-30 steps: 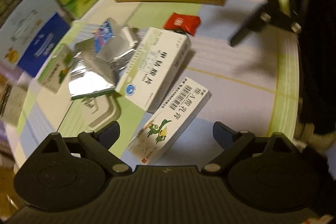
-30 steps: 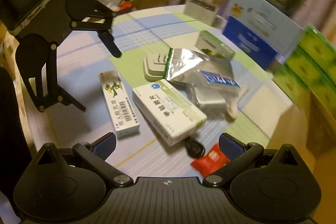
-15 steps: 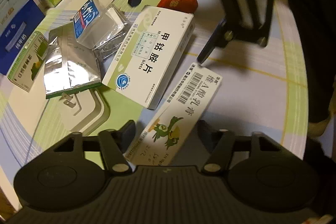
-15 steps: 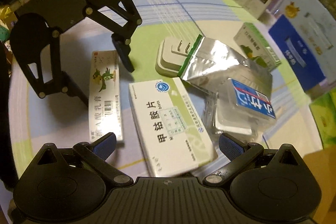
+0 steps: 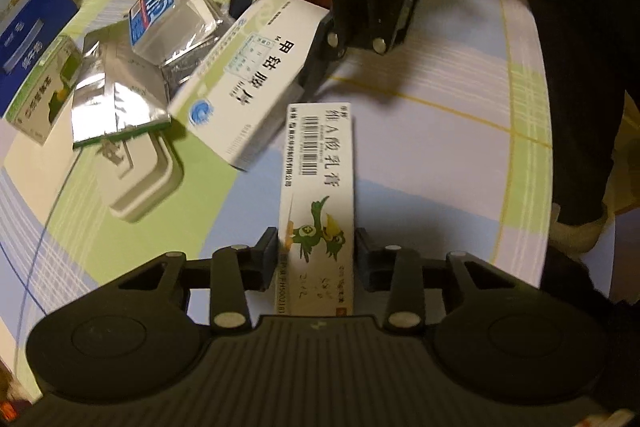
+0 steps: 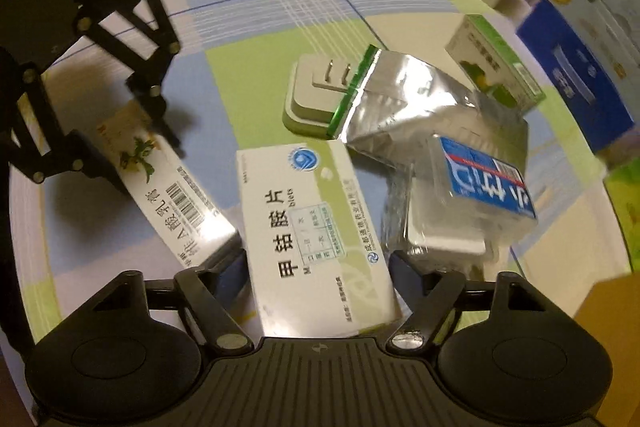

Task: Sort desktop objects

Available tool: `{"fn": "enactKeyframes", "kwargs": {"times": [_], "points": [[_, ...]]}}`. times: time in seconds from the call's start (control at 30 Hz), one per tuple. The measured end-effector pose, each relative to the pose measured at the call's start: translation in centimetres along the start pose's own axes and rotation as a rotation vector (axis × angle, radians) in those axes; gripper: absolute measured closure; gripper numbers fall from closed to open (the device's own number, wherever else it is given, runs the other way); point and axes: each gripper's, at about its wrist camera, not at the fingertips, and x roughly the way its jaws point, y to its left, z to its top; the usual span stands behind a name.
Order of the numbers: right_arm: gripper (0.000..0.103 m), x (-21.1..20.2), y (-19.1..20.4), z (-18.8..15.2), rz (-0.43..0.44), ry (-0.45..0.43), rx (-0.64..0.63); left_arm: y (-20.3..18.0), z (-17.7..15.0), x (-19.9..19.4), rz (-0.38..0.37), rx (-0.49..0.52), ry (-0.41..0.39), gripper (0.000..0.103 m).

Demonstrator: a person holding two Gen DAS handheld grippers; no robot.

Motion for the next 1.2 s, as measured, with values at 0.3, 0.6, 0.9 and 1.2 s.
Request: {"fn": "enactKeyframes", "kwargs": {"times": [0.3, 0.6, 0.9, 1.2], "points": [[0.033, -4.9, 3.8, -4.7, -0.061, -0.049, 0.295, -2.4, 0.4, -0.2, 0.043, -0.13, 0.061, 0.07], [0.033, -7.1, 8.6, -11.7, -0.118, -0.092, 0.719, -5.0, 1.1, -0.1, 0.076, -0.351, 0.015, 0.07], [0.016, -6.3, 9.4, -13.0, -0.165, -0.148, 0.69, -7.5, 1.4, -0.6, 0.171, -0.486, -0.124, 0.062], [0.016, -4.3, 8.5, -12.6, -0.165, -0.157, 0.664, -7.0, 1.7, 0.4, 0.205, -0.534, -0.167, 0.063]]}}
